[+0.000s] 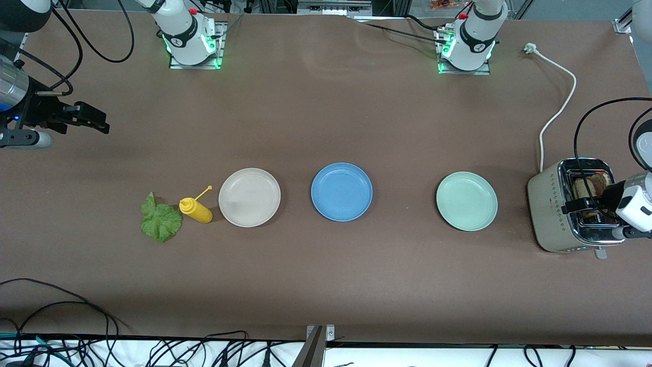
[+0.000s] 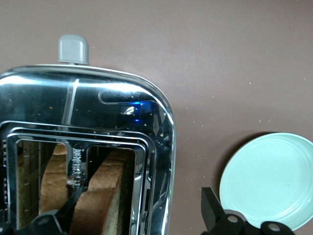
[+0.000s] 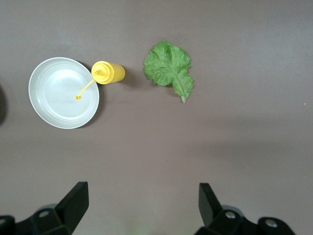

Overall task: Make sandwich in blue plate with both arms
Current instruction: 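Lower the left gripper over the toaster onto a bread slice, then grasp the bread slice with the left gripper and lift it out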

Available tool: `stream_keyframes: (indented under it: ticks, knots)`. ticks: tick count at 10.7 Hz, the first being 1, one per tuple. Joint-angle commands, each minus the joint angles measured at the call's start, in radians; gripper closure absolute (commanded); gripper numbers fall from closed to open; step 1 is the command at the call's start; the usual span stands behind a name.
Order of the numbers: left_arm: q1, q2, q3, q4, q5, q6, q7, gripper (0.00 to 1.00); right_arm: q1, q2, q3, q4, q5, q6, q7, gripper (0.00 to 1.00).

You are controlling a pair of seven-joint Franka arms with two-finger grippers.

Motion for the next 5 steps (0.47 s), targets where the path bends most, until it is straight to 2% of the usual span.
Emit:
stream_keyframes:
  ticks: [1,4,5]
  knots:
    - [0.013,-0.051,-0.004,-0.075,-0.023,-0.043,-0.016,0.0,-0.003,-0.012,-0.002,-0.011,0.018,0.0,-0.017,0.0]
    - [0.012,-0.051,-0.004,-0.063,-0.021,-0.044,-0.018,0.0,-0.003,-0.012,-0.002,-0.011,0.018,-0.002,-0.017,0.0]
    - [0.013,-0.054,-0.004,-0.063,-0.021,-0.046,-0.002,0.2,-0.003,-0.012,-0.002,-0.011,0.018,-0.002,-0.017,0.0]
